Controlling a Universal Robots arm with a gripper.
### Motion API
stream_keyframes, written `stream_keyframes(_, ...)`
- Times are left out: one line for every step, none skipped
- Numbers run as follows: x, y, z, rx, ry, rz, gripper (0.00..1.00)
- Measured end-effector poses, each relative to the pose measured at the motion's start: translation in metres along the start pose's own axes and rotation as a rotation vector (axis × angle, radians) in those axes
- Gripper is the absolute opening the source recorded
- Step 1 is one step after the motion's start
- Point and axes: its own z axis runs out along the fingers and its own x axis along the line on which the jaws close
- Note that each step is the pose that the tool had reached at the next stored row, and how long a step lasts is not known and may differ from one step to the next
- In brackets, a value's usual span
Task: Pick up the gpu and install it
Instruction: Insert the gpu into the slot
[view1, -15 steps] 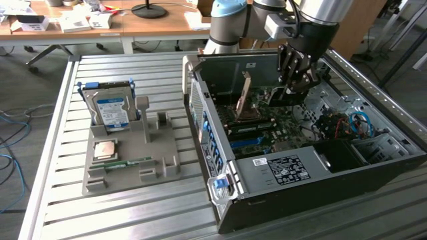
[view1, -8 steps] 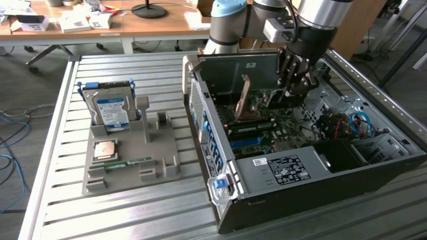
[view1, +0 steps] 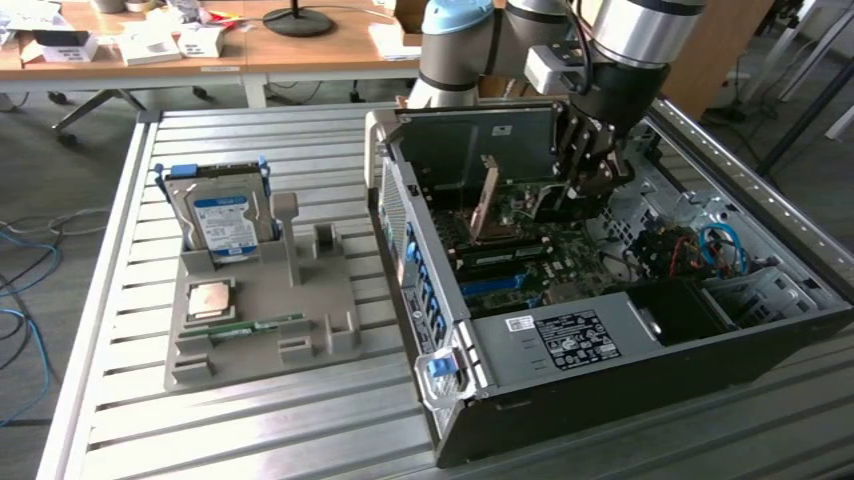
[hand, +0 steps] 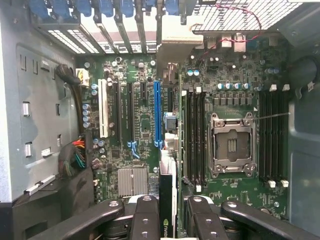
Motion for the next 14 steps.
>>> stream_keyframes(0.0, 0.0, 0.0001, 0.0, -0.0002, 0.0, 0.27)
stream_keyframes(0.001, -0.0001, 0.0001, 0.0, -0.0002, 0.0, 0.27)
stream_keyframes(0.002, -0.0001, 0.0001, 0.0, -0.0002, 0.0, 0.27)
stream_keyframes(0.003, -0.0001, 0.0001, 0.0, -0.0001, 0.0, 0.27)
stream_keyframes(0.004, -0.0002, 0.0001, 0.0, -0.0001, 0.0, 0.27)
stream_keyframes(0.005, -0.0003, 0.0001, 0.0, -0.0001, 0.0, 0.27)
stream_keyframes(0.007, -0.0004, 0.0002, 0.0, -0.0002, 0.0, 0.27)
stream_keyframes(0.008, -0.0004, 0.0002, 0.0, -0.0001, 0.0, 0.27)
stream_keyframes(0.009, -0.0005, 0.0003, 0.0, -0.0001, 0.0, 0.27)
stream_keyframes(0.011, -0.0005, 0.0003, 0.0, -0.0001, 0.0, 0.27)
stream_keyframes(0.012, -0.0006, 0.0004, 0.0, -0.0002, 0.0, 0.27)
stream_keyframes(0.013, -0.0007, 0.0004, 0.0, -0.0001, 0.0, 0.27)
stream_keyframes(0.014, -0.0007, 0.0005, 0.0, -0.0002, 0.0, 0.27)
stream_keyframes(0.015, -0.0007, 0.0005, 0.0, -0.0002, 0.0, 0.27)
